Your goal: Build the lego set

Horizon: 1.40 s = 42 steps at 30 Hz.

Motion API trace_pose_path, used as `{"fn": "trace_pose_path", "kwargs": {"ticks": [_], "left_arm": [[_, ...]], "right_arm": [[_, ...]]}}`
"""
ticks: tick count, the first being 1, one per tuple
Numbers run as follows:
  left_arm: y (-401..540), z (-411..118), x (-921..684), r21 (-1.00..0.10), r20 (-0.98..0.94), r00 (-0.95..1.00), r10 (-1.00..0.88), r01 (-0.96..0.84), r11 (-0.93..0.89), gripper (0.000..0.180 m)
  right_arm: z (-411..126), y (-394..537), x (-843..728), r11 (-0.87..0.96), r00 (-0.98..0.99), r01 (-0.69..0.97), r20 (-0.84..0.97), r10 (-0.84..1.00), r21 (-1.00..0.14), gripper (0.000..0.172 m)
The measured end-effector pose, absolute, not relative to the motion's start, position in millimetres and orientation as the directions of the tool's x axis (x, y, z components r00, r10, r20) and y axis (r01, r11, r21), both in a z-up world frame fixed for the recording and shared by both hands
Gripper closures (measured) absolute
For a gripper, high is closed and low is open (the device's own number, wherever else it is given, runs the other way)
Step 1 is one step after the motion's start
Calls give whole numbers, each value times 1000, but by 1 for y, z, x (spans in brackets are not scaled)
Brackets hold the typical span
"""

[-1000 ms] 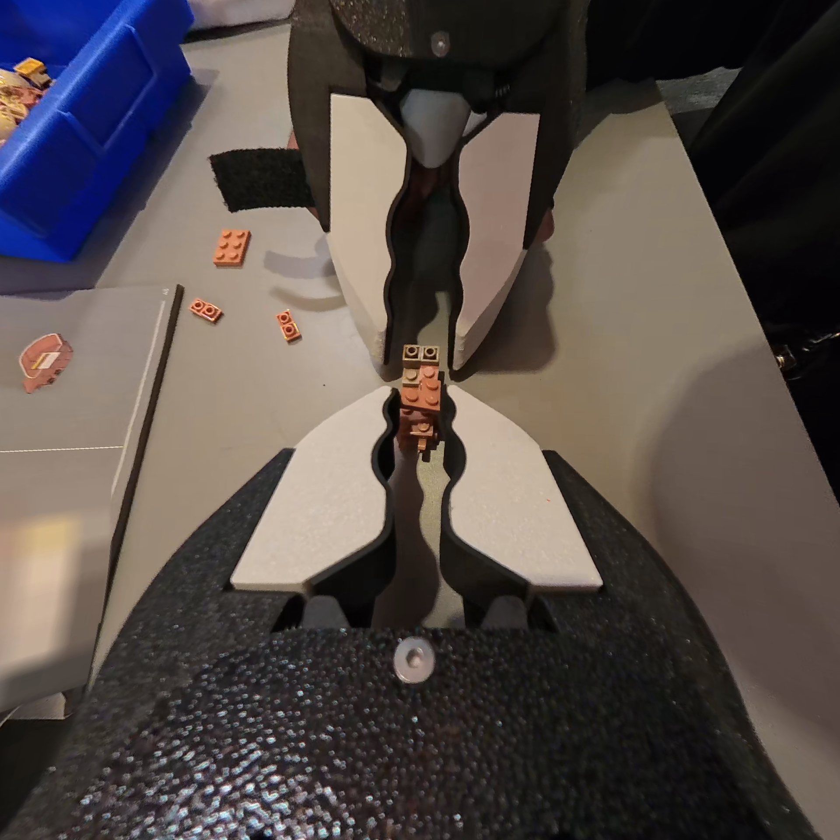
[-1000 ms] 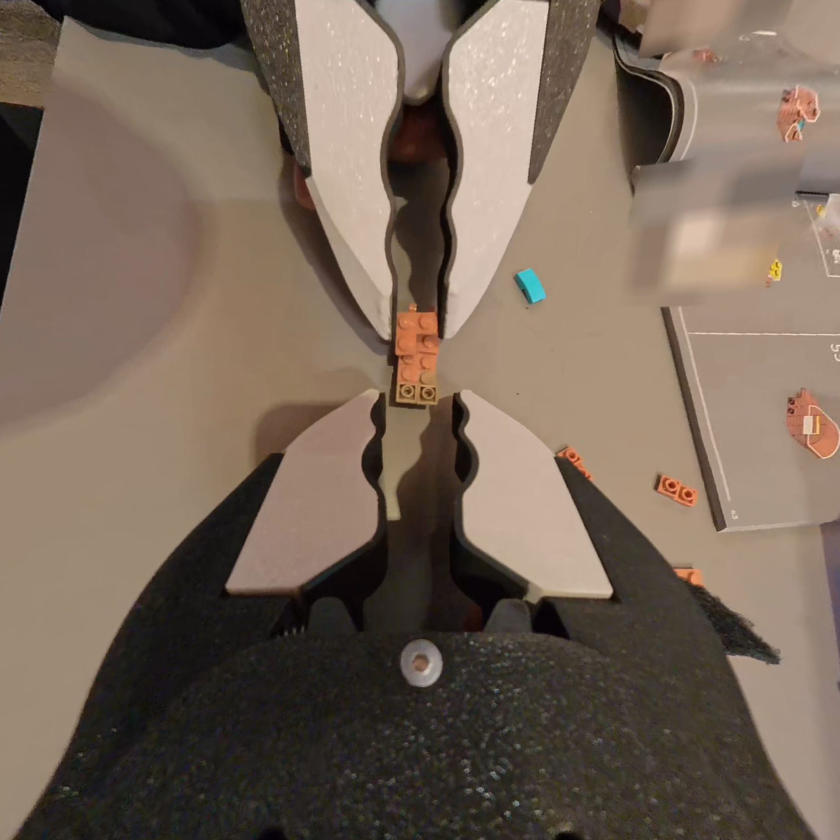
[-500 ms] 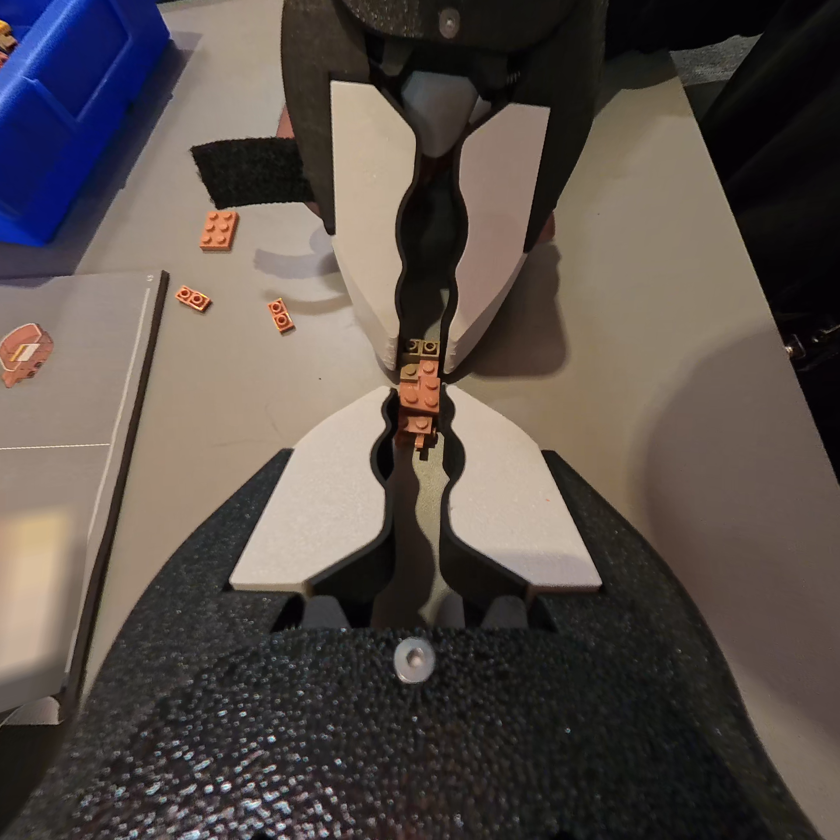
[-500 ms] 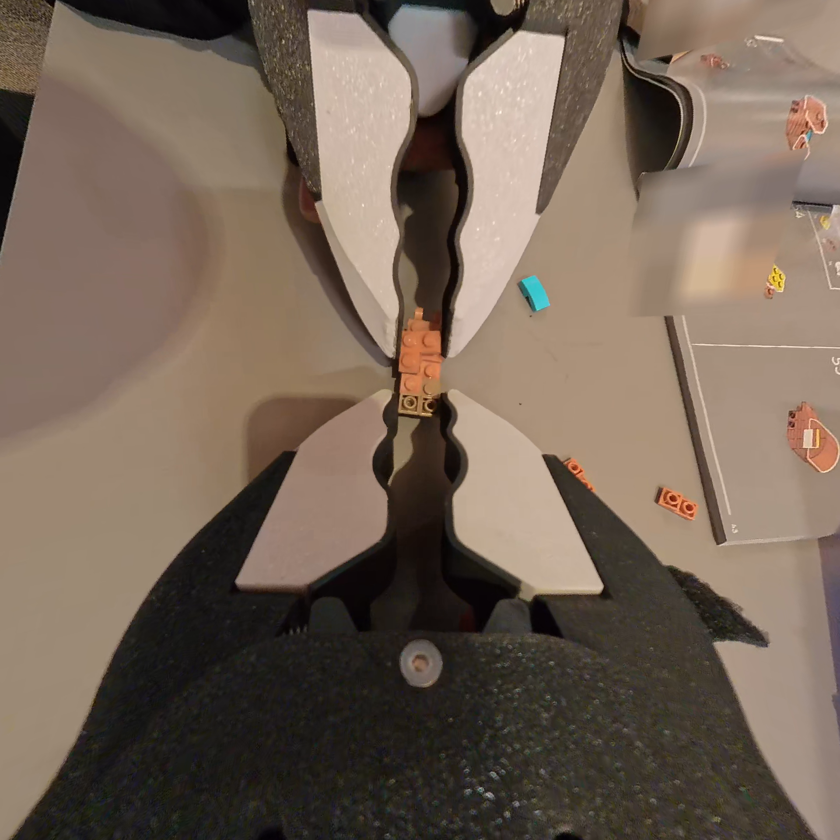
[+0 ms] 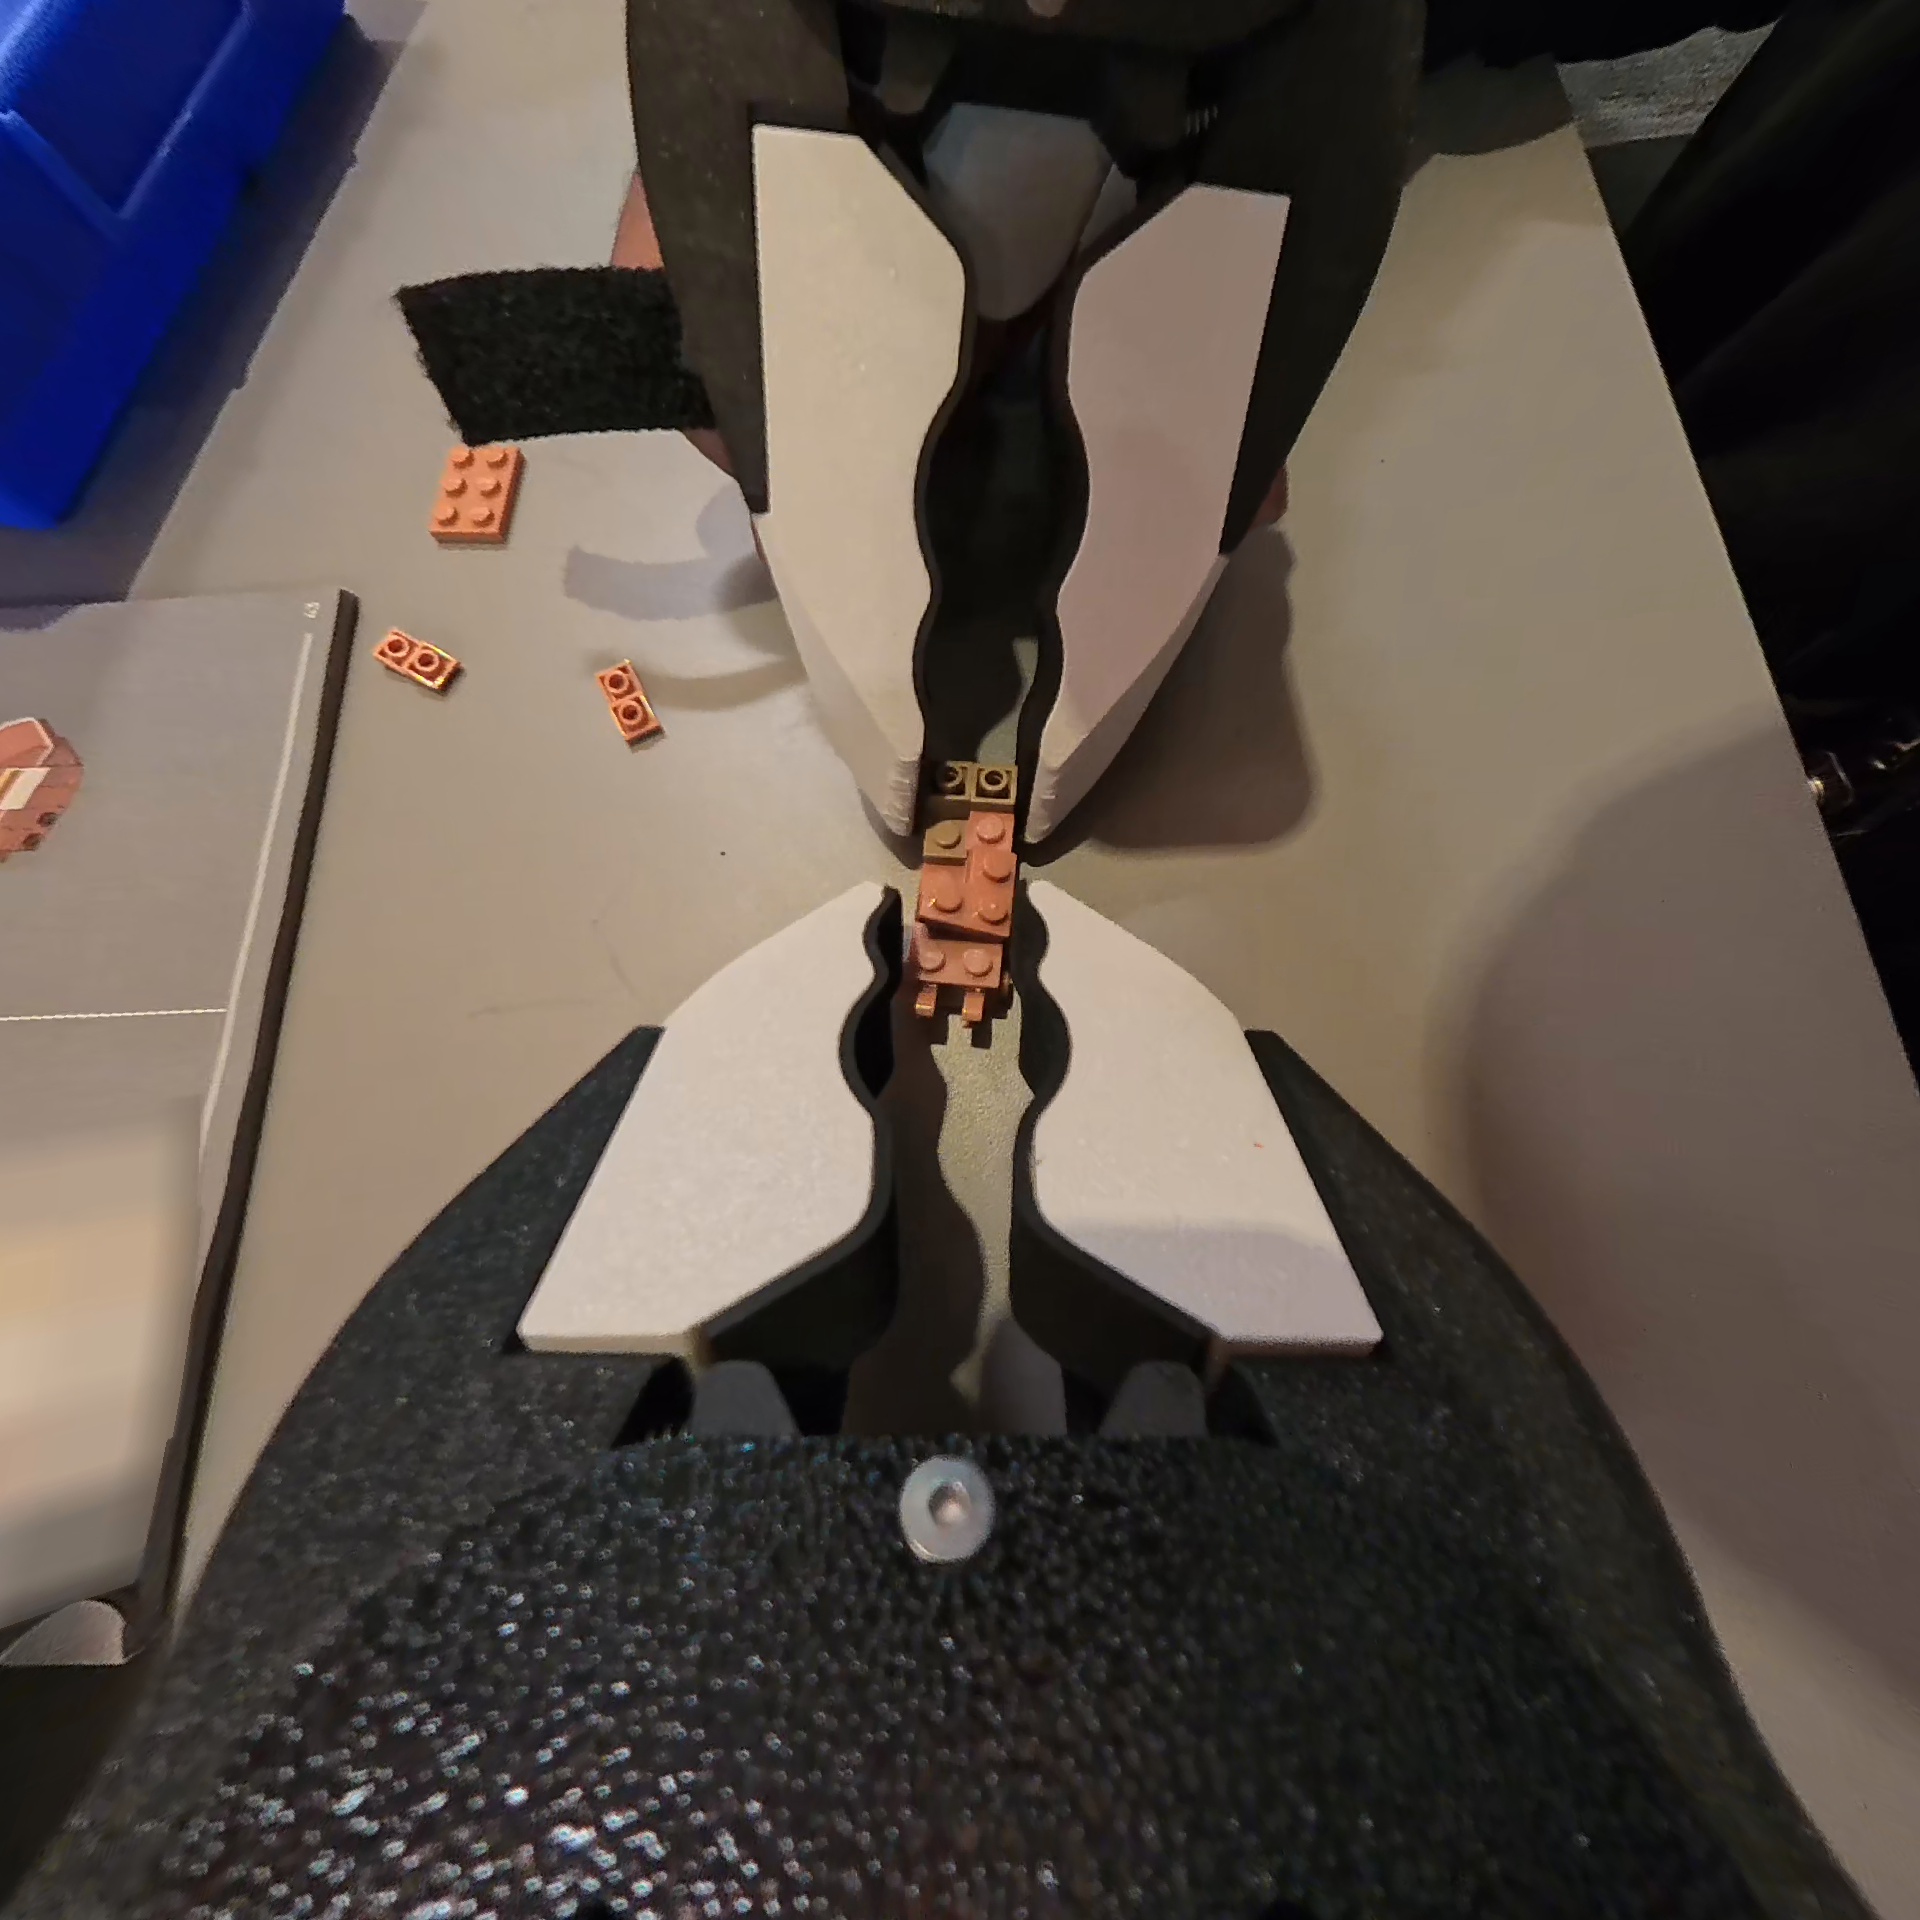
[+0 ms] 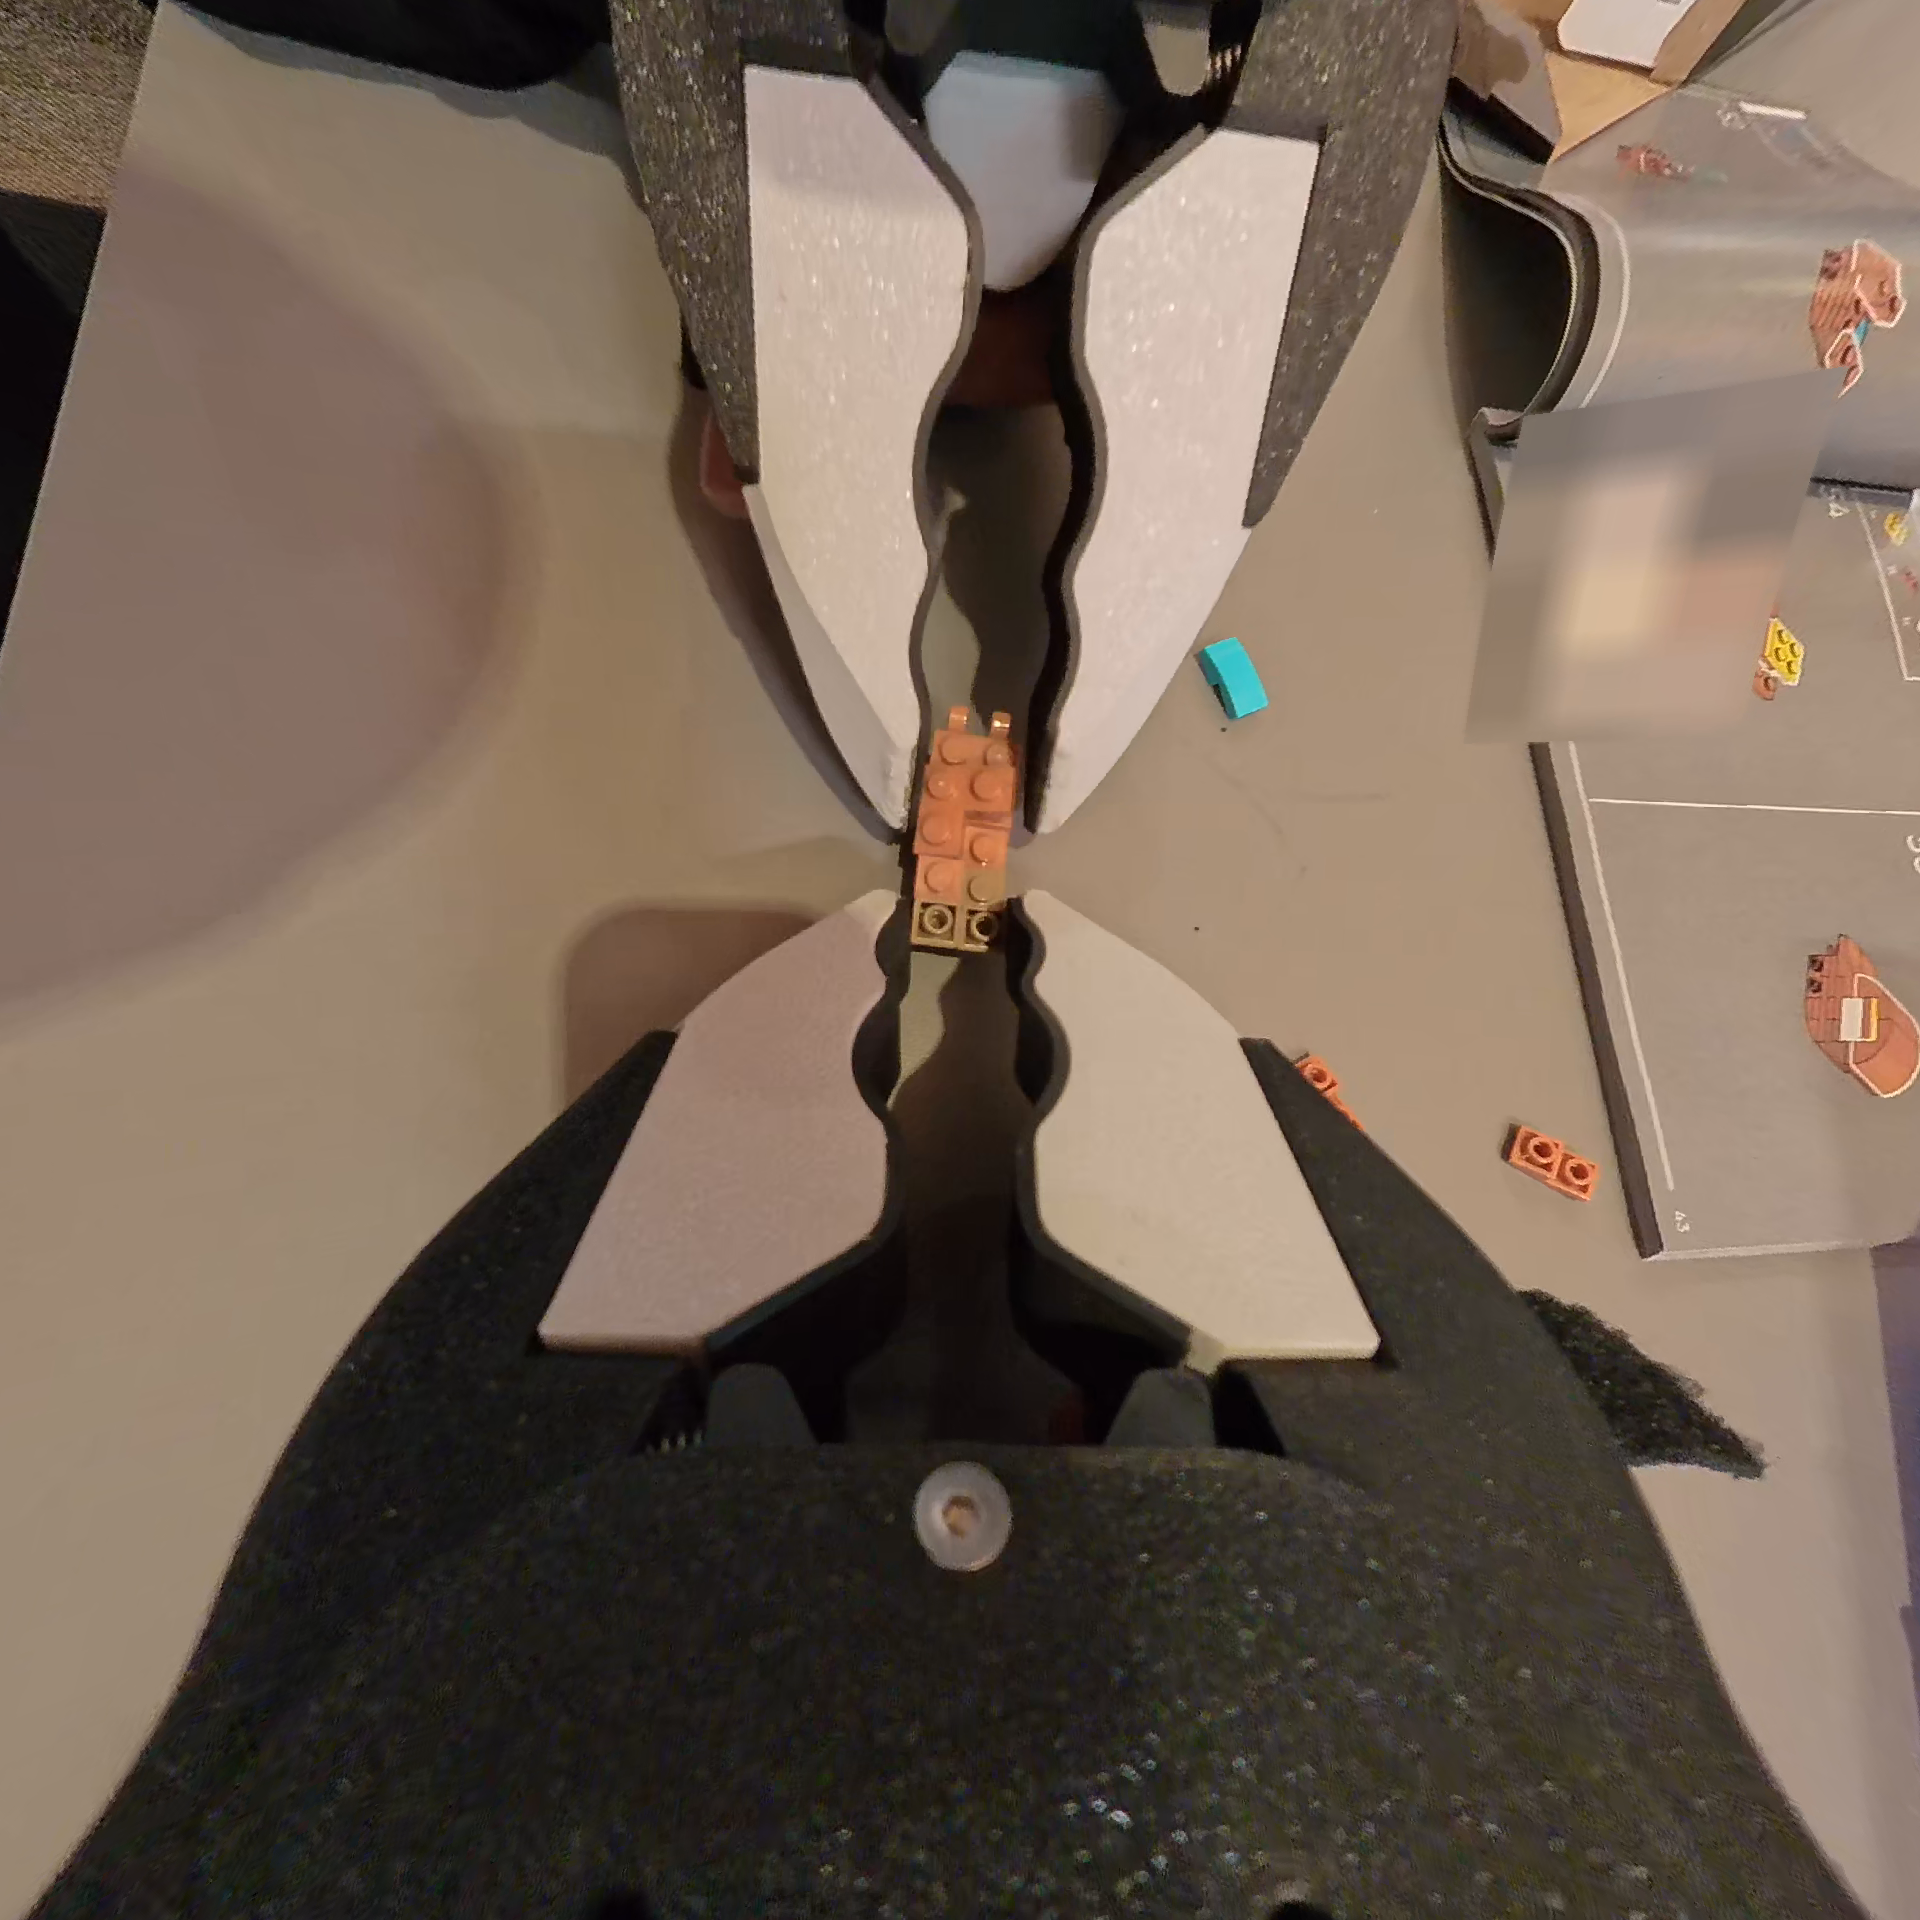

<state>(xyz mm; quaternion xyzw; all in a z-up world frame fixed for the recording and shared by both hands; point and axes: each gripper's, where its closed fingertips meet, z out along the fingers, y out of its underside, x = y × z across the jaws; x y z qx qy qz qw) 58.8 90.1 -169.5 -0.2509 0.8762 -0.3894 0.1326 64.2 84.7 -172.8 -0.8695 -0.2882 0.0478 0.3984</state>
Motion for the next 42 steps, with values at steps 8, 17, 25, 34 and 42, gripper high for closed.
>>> {"fn": "trace_pose_path", "kwargs": {"ticks": [8,17,25,34,42], "left_arm": [[92,-168,59,-758,-18,-830,-557,-352,549,156],[98,-174,57,-730,-24,-824,-566,-372,573,153],[96,-177,57,-713,-42,-832,-554,-363,599,161],[96,-173,57,-736,16,-825,-566,-393,551,163],[98,-153,58,-792,160,-793,-588,-459,403,163]], "right_arm": [[-173,84,64,-518,830,459,140,540,-722,155],[-173,84,65,-520,832,453,133,539,-725,155],[-173,85,64,-521,834,448,129,537,-726,155],[-169,86,66,-496,832,452,149,534,-741,154],[-153,87,79,-285,725,640,438,531,-714,125]]}}
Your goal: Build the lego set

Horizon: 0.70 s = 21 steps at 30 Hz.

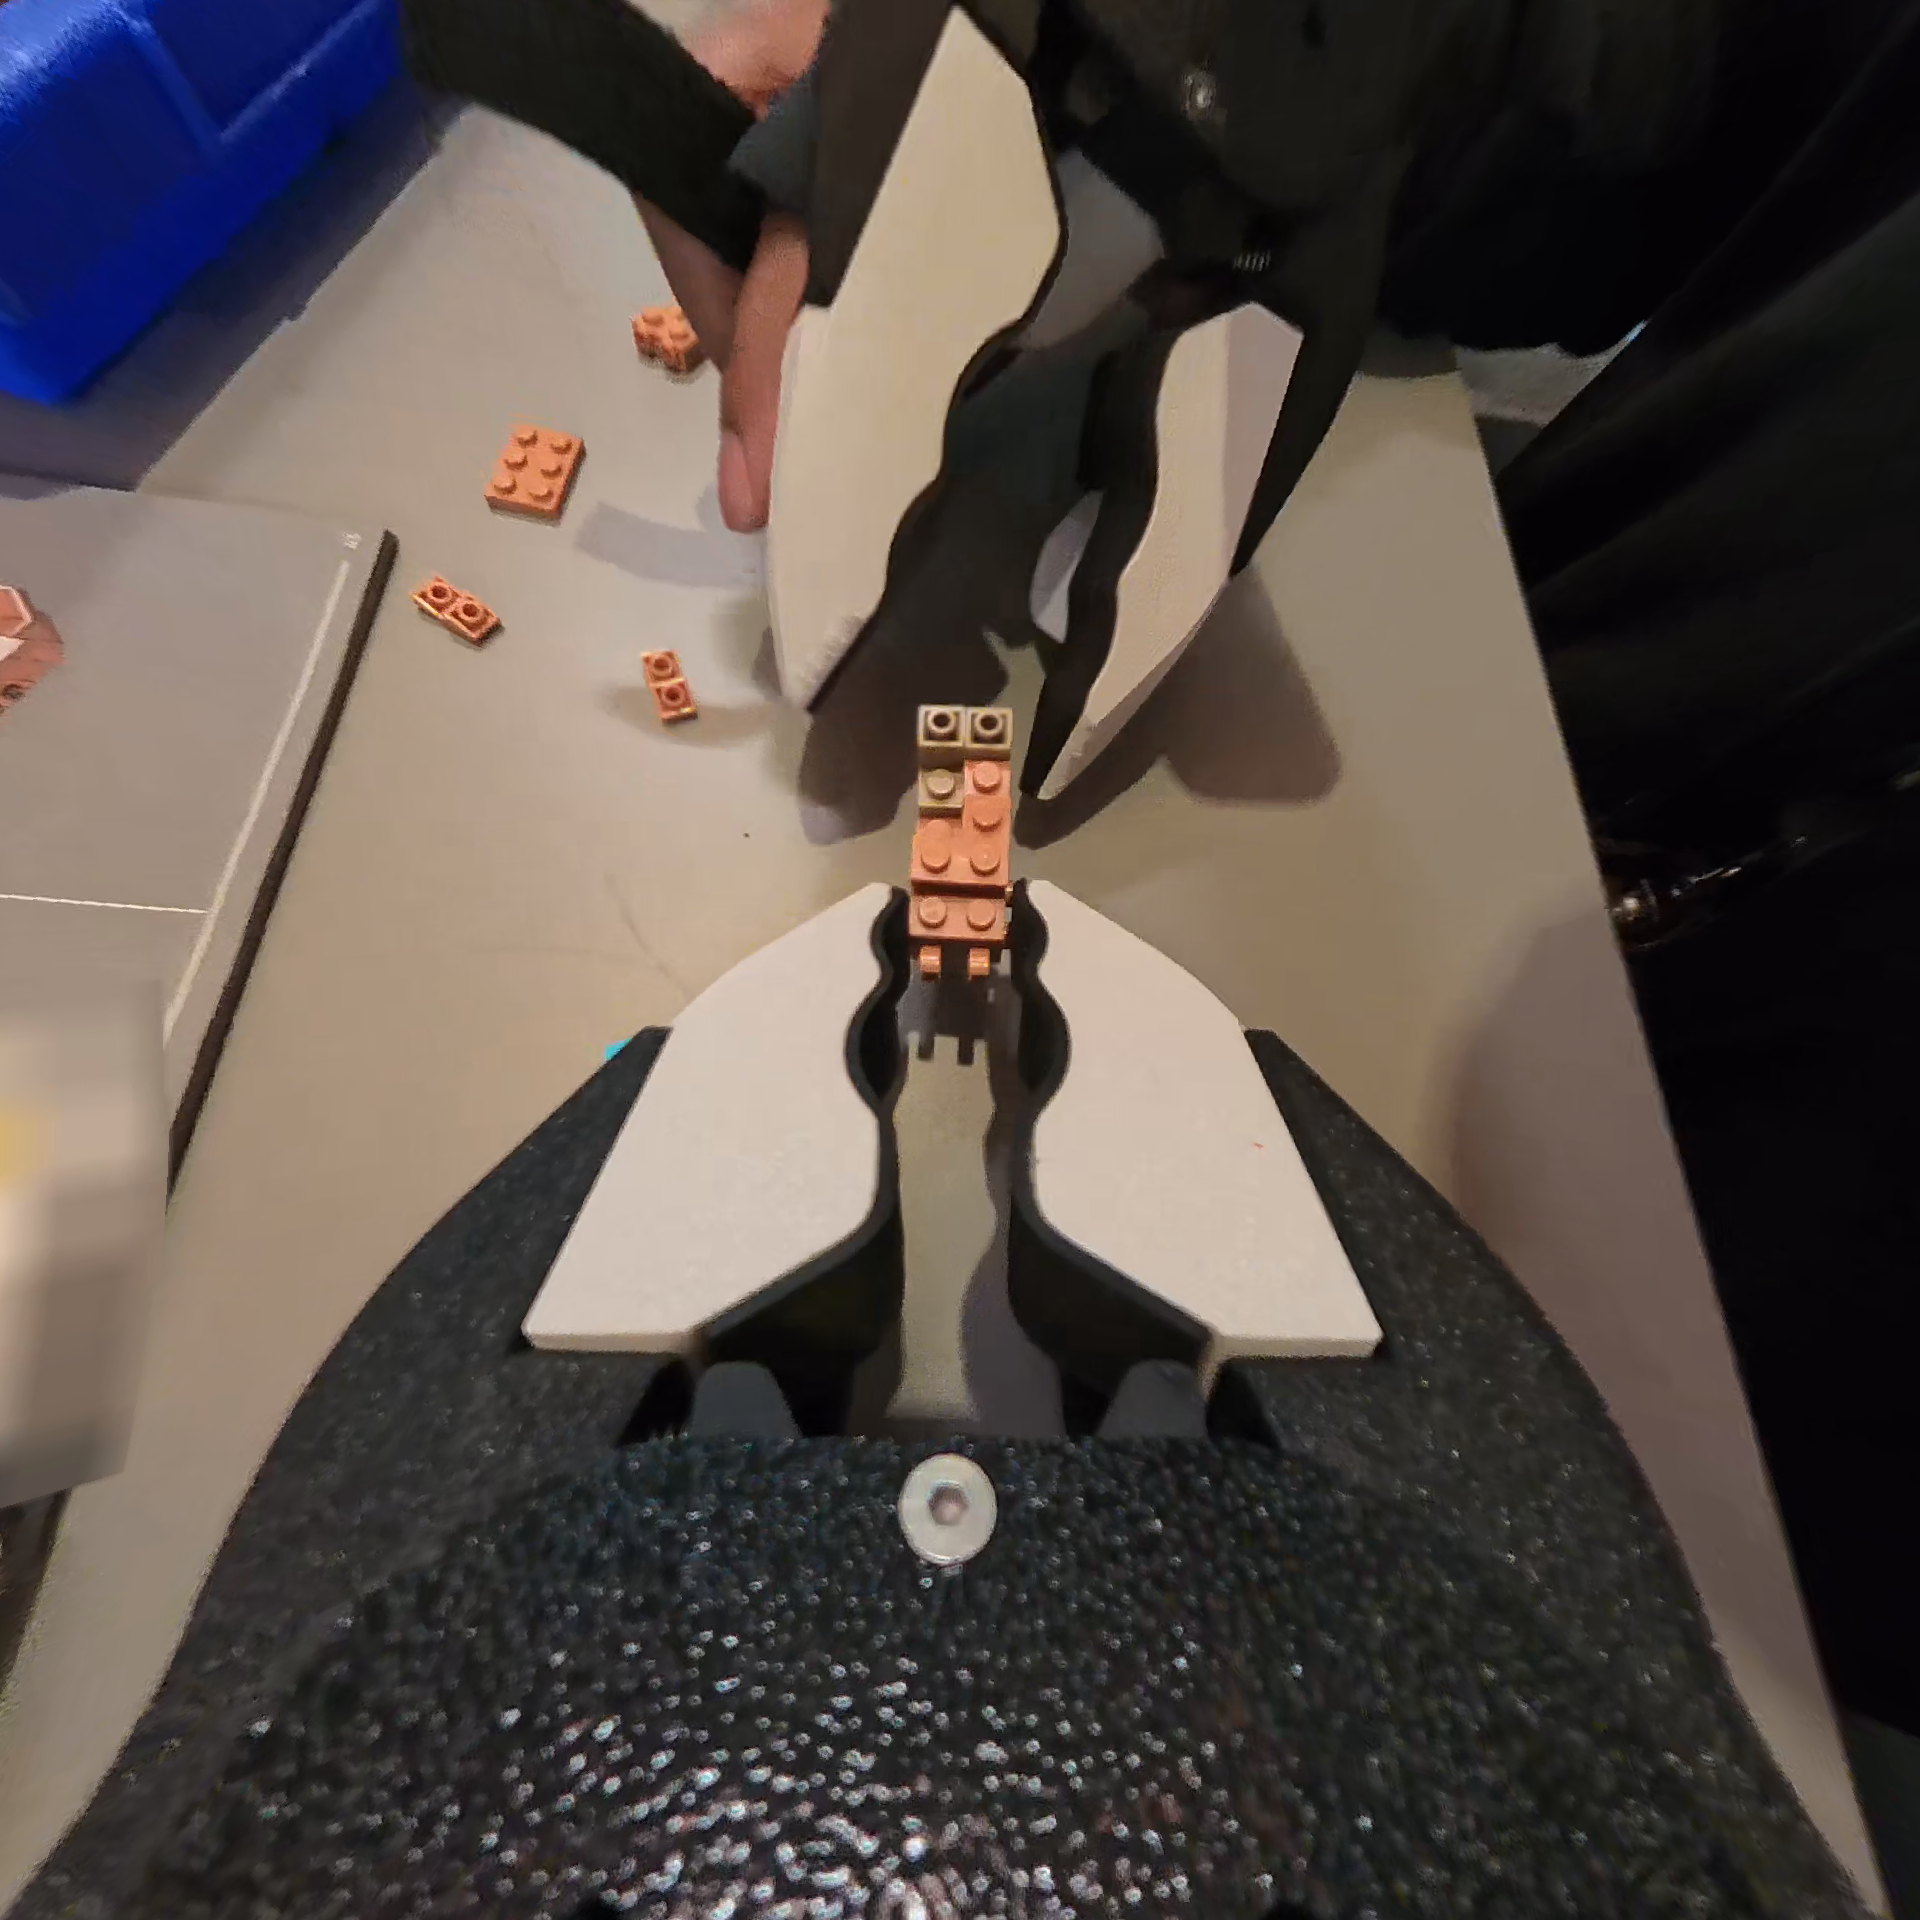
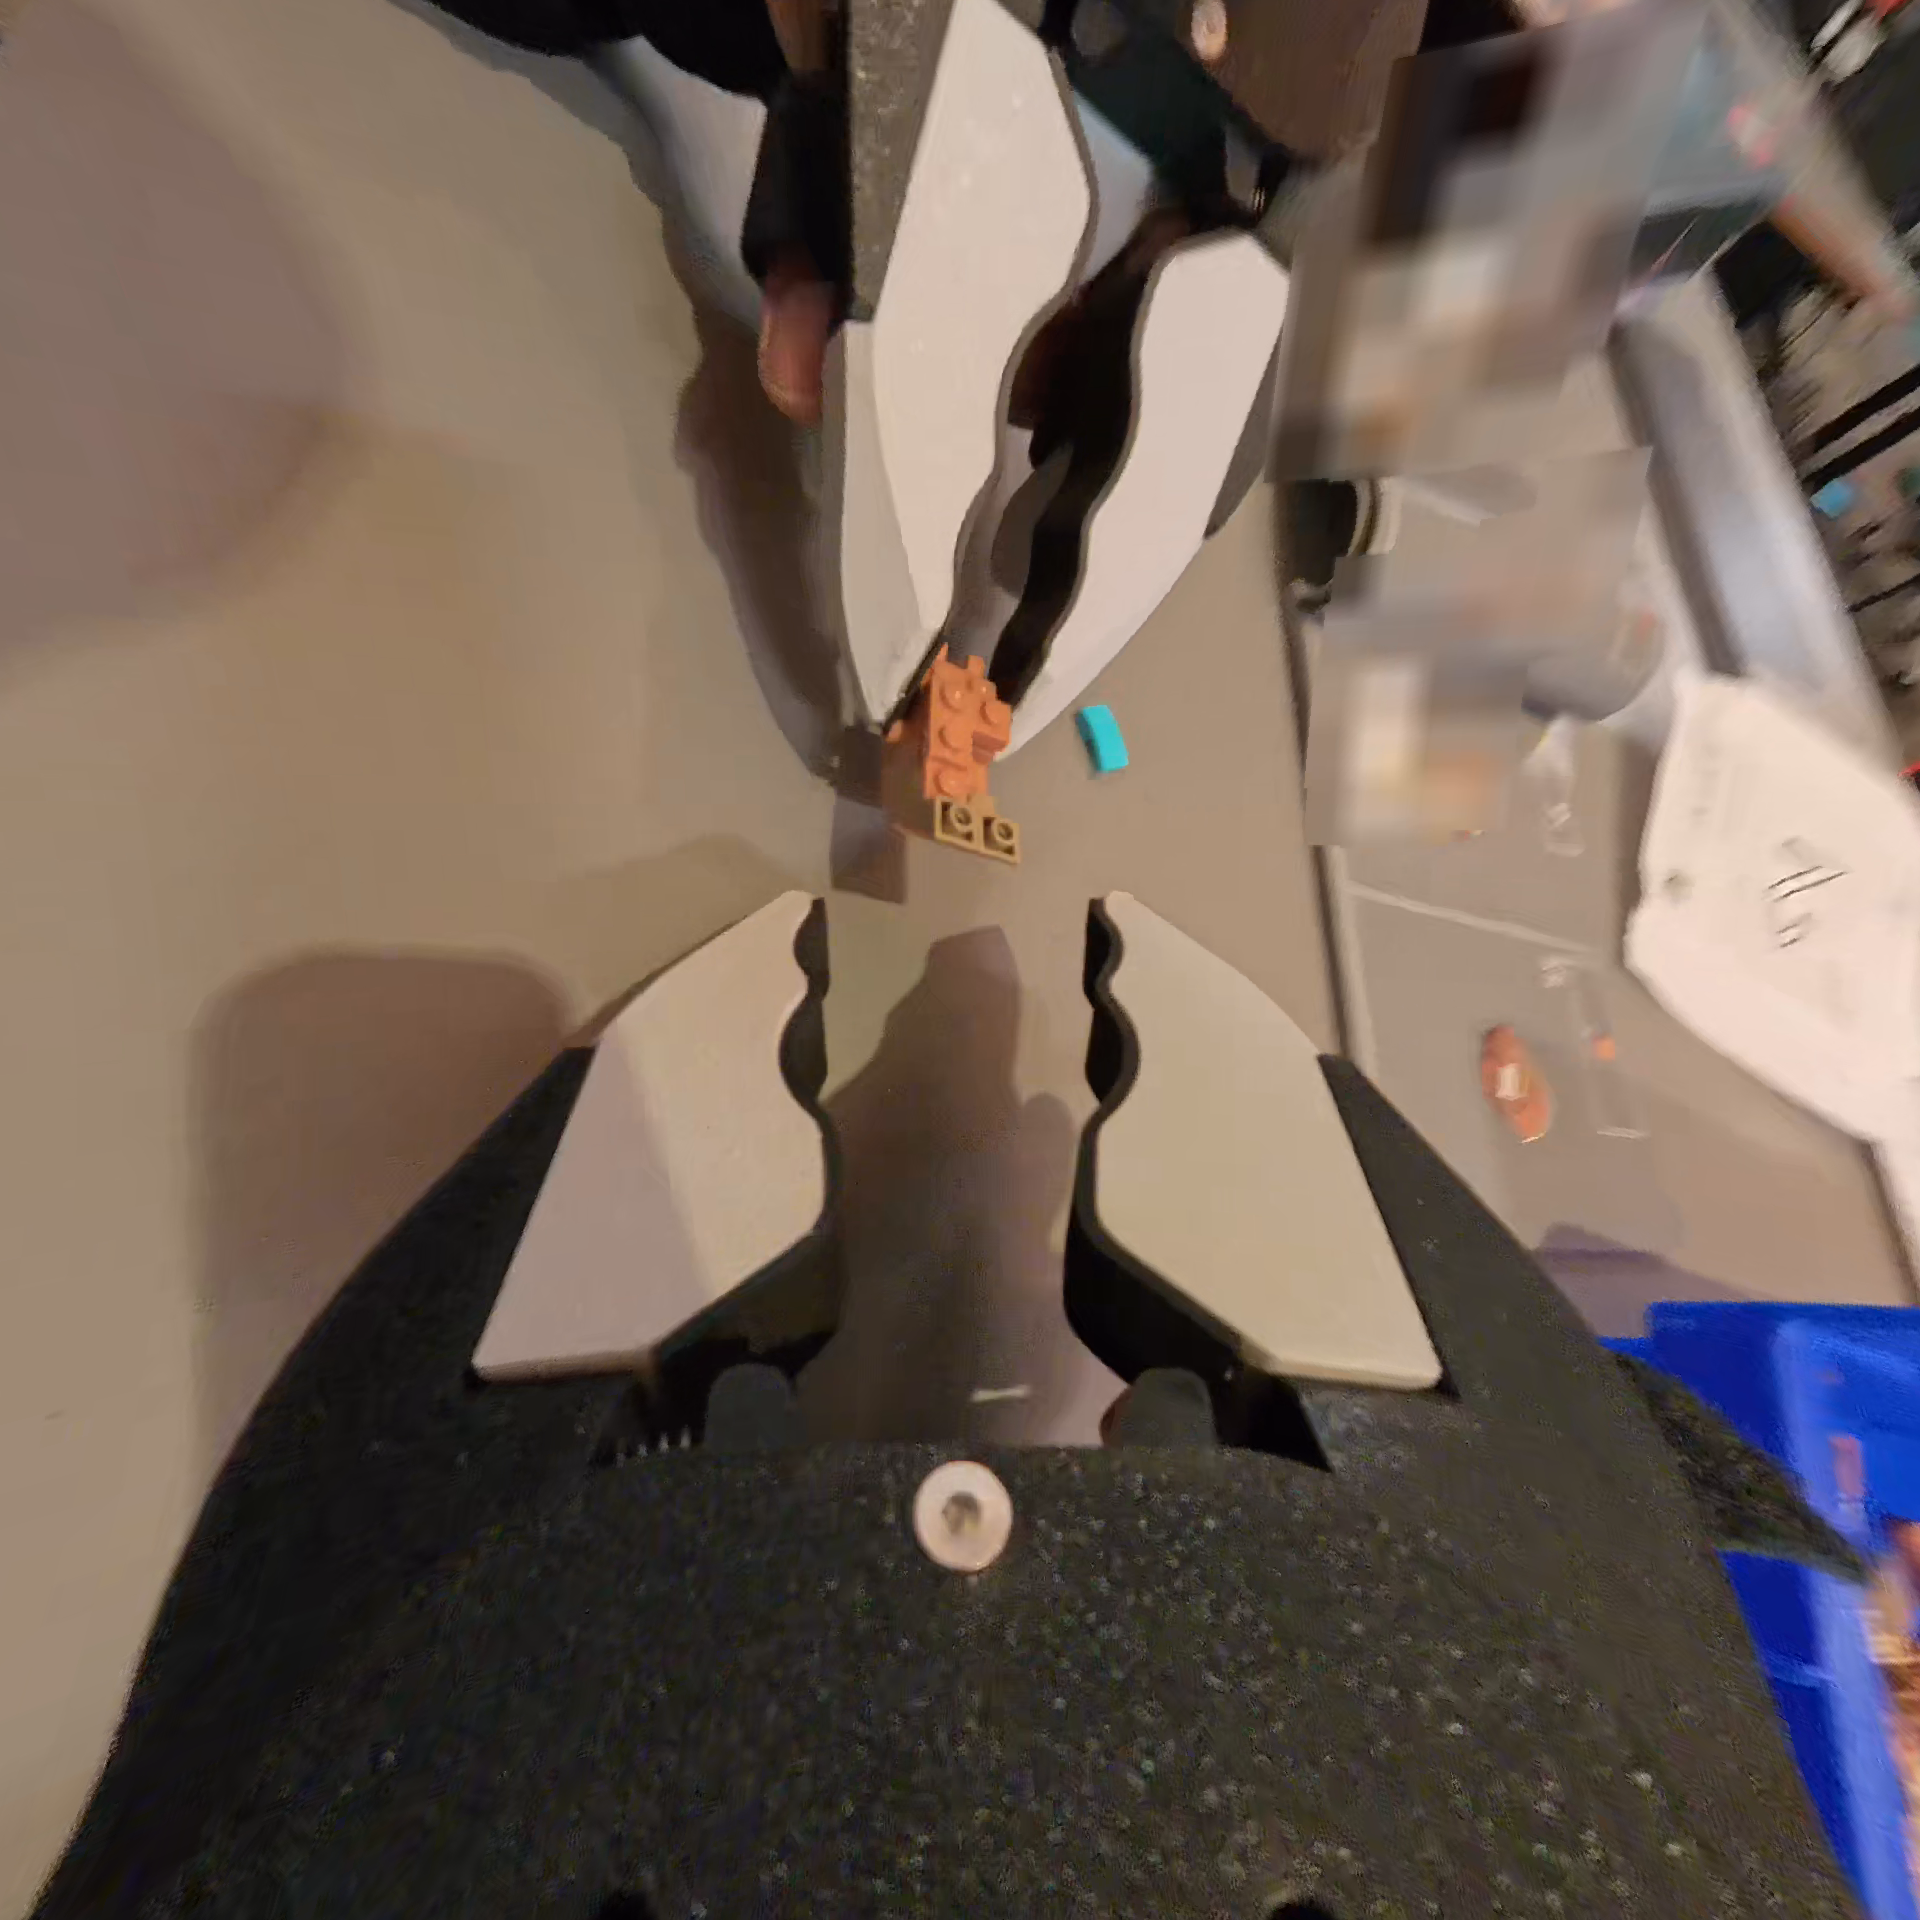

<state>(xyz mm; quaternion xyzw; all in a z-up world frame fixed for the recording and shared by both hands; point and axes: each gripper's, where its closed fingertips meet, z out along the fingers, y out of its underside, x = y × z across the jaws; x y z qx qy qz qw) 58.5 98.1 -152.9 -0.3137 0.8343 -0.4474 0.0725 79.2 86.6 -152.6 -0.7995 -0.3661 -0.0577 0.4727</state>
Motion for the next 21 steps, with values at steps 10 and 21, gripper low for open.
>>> {"fn": "trace_pose_path", "kwargs": {"ticks": [10,21], "left_arm": [[85,-102,42,-808,302,-821,-485,-490,326,163],[66,-79,26,-796,350,-834,-426,-505,333,163]], "right_arm": [[-89,84,48,133,468,815,777,421,-563,109],[-65,74,21,264,355,849,865,354,-457,130]]}}
